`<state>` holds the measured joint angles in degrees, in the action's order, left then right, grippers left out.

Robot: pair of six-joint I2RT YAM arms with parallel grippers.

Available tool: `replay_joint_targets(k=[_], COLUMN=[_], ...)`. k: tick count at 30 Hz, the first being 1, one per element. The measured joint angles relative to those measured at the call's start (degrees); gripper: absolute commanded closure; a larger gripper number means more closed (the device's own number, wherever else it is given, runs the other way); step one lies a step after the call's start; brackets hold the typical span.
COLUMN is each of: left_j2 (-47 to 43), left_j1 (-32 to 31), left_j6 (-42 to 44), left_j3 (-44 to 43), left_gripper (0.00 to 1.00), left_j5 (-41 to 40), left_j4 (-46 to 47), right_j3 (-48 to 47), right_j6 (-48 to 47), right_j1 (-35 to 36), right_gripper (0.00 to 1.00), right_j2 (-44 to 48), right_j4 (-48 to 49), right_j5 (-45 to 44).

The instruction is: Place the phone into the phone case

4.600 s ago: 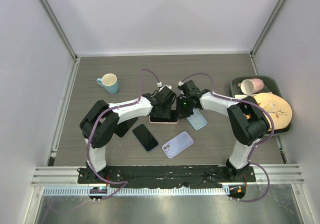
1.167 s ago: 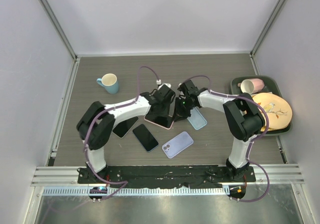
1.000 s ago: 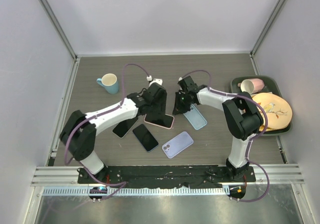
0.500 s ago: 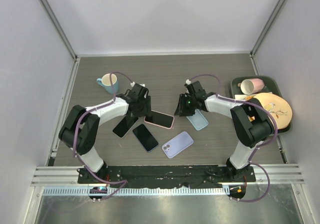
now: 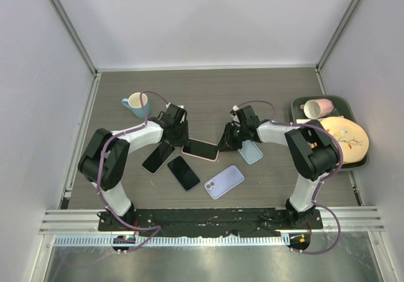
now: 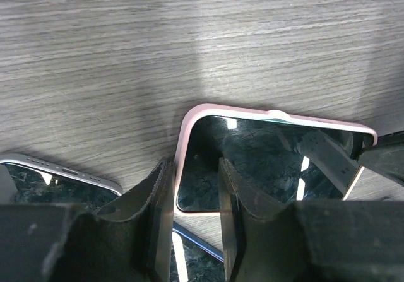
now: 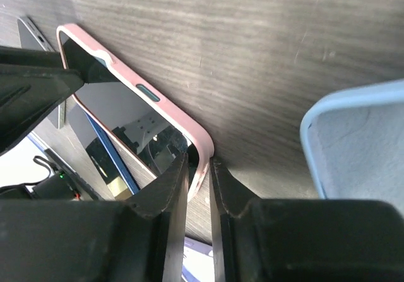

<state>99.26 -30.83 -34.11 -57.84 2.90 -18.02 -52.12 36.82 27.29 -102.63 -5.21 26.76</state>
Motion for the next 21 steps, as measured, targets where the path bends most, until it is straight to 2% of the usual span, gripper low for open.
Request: replay_joint_targets(k=[10,18,21], left_j2=[4.2,11.2,13.4], left_j1=[0.6,1.2,1.9], left_j6=[0.0,0.3,0.4], left_j3=[-6.7,-16.9,-20.2], left_gripper=[0.72,0.71,0.67], left_j5=[0.8,1.9,2.8], left_j4=[-5.4,-11.9,-14.1], right_j3=[-9.5,-17.9,-20.2], right_j6=[0.4,-0.2,-0.5], right_j1=[-4.4,-6.8,-7.0], right_gripper=[0.84,0.82,0.78], right_j2=[-6.1,-11.7,-13.4], right_j4=[-0.3,-0.1,0.0], right_j5=[-1.5,-2.6,-3.3])
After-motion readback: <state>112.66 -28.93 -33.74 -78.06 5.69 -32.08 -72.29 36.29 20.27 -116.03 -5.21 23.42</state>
